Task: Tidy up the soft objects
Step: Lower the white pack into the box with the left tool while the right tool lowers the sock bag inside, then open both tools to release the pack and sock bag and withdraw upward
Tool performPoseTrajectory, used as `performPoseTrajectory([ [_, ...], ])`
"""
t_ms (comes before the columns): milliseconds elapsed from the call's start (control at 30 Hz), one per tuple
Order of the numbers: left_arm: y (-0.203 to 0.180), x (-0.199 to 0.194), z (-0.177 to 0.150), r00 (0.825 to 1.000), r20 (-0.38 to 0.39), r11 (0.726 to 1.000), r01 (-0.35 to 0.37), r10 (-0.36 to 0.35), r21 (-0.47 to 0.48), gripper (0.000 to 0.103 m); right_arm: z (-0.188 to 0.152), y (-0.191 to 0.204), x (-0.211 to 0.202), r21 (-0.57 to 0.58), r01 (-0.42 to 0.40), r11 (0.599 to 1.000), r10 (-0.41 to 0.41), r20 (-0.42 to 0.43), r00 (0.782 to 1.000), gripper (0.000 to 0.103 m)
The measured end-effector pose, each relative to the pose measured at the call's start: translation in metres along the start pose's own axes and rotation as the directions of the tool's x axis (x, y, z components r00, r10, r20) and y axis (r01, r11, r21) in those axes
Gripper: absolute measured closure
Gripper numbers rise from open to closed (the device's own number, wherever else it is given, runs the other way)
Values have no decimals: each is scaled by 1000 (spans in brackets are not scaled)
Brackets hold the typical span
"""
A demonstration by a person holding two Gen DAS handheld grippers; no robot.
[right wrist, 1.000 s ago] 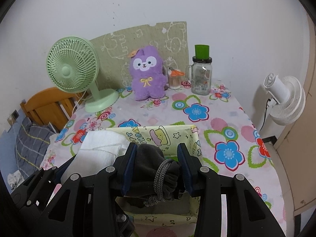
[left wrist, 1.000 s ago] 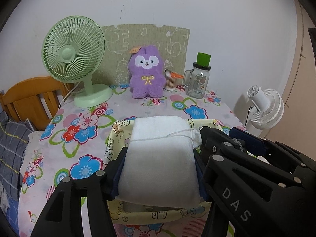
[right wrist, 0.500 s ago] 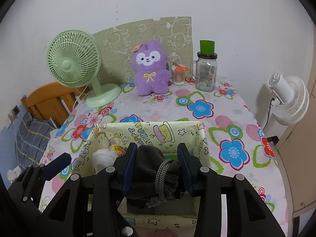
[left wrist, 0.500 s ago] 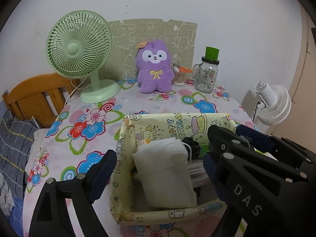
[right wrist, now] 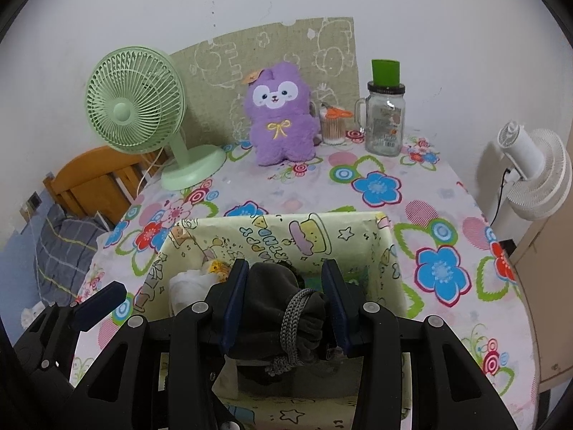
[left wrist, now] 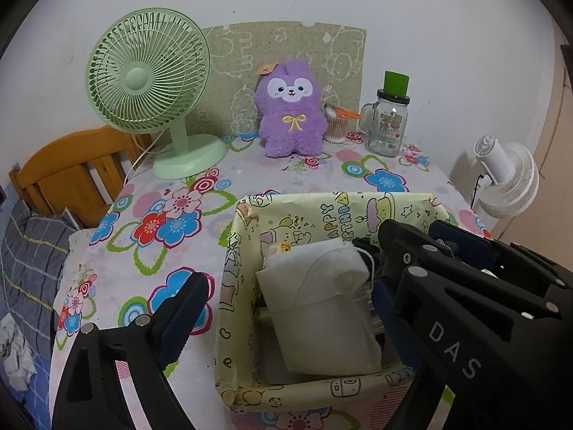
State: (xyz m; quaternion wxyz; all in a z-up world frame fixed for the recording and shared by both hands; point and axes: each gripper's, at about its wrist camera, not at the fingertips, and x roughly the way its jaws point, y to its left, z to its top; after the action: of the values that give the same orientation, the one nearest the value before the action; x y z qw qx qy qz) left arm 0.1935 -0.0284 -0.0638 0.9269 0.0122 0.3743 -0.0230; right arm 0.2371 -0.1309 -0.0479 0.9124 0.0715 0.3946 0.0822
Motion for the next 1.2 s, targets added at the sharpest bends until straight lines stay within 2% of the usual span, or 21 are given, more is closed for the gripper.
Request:
performPoseTrajectory([
  [133, 4, -1, 0, 1000, 2, 1000, -7, 7, -19, 9, -1, 2, 5, -1, -13, 1000, 13, -20, 1000, 56],
  [167, 5, 0, 0, 1000, 2, 1000, -8, 8, -19, 8, -1, 3, 4, -2, -16, 1000, 16, -20, 1000, 51],
  [200, 6, 0, -1, 1000, 0, 1000, -6, 6, -19, 8, -1, 4, 4, -4, -16, 1000, 16, -19, 1000, 41],
  [267, 5, 0, -1, 1000, -1, 1000, -7, 7, -16, 8, -2, 6, 1, -15, -12, 1000, 12, -4, 1000, 31],
  [533, -1, -5, -3, 1000, 11, 1000, 24, -24, -8, 6, -5, 5, -7, -21, 10, 1000, -10, 3, 1000, 29],
  [767, -7, -10, -5, 997, 25, 998, 68, -68, -3, 5, -9, 1, -24, -23, 38, 999, -38, 38, 999, 15],
  [1200, -19, -20, -15, 993, 47, 994, 112, -112, 10, 0, -18, -7, -42, -24, 107, 994, -106, 52, 993, 11],
])
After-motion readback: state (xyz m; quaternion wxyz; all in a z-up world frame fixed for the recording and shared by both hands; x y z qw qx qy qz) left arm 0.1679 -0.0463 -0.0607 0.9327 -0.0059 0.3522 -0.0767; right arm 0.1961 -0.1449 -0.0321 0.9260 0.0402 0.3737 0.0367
